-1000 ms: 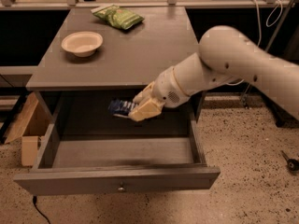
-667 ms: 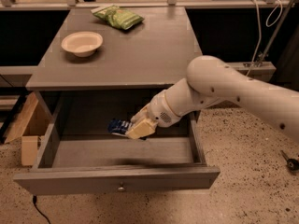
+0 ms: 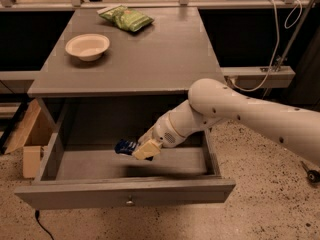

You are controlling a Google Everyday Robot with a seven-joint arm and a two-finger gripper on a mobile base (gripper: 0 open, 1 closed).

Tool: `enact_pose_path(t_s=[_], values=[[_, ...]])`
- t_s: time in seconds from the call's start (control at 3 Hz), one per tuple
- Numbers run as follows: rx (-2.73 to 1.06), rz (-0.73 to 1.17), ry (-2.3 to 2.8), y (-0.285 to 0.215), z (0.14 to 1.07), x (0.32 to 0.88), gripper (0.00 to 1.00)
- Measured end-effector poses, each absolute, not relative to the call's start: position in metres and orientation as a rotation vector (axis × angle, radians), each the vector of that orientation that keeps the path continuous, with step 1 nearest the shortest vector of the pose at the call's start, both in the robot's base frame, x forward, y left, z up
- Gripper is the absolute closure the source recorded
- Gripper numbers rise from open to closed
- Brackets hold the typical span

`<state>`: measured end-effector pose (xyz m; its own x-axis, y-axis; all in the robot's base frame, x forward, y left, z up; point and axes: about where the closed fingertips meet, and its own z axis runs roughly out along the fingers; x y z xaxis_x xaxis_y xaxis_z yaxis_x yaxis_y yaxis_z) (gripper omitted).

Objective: Place rxbar blueberry into top drawer

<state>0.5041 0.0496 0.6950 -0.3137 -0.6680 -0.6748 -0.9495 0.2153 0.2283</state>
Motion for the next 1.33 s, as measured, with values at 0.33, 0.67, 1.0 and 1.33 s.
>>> enact_pose_path(t_s=[0.33,0.67,1.0,1.33], values=[[-1.495,0.869,2.061,0.05,0.695,0.504,0.5],[-1.479,0.892,2.032,0.044,0.698,0.504,0.27],[-1.404,0.902,2.005,0.019,0.705,0.505,0.04],[-1.313,0.867,2.016,-0.02,0.711,0.508,0.0]])
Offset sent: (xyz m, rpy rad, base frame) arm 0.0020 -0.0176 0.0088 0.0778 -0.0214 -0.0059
